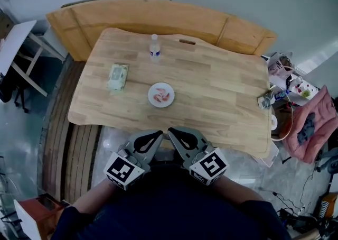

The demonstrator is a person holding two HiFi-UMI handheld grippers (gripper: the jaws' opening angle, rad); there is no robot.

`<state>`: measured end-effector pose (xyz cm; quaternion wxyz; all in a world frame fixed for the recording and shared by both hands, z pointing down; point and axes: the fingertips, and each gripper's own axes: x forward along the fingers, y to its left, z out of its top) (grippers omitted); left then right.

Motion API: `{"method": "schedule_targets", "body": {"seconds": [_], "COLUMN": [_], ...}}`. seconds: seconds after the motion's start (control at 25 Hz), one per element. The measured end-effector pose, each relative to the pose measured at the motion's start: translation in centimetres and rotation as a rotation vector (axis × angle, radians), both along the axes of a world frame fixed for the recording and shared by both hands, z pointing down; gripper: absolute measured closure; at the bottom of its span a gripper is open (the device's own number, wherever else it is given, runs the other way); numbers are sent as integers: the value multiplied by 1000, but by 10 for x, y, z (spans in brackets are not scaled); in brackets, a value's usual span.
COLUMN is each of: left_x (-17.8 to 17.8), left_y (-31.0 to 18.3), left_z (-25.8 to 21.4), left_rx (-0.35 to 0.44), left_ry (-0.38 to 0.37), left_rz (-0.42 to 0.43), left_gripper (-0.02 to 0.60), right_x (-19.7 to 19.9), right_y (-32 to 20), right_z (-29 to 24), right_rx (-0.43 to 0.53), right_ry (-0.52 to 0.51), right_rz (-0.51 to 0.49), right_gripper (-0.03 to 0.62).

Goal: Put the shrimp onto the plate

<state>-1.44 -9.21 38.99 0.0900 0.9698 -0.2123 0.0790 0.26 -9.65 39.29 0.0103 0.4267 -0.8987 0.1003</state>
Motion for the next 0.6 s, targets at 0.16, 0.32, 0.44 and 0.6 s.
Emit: {"method": "schedule_targets", "body": {"seconds": [0.16, 0.32, 0.44, 0.6], "left_x": [1, 3, 3, 4], "left_y": [3, 5, 5, 7], "left_z": [0, 0, 0, 0], "left_rx": [5, 6, 14, 8], "left_ry": [1, 0, -3, 0], "left_rz": [7, 7, 8, 2], "left_gripper": [577, 577, 577, 577], "right_x": [-4, -3, -2, -1], "right_y": [5, 8, 9, 10], "right_z": [1, 2, 3, 4], "right_rx": [2, 5, 10, -5], "right_ry": [1, 4, 5, -2], "right_rz": [-12, -16, -17, -18], "right_gripper": [585, 585, 585, 585]}}
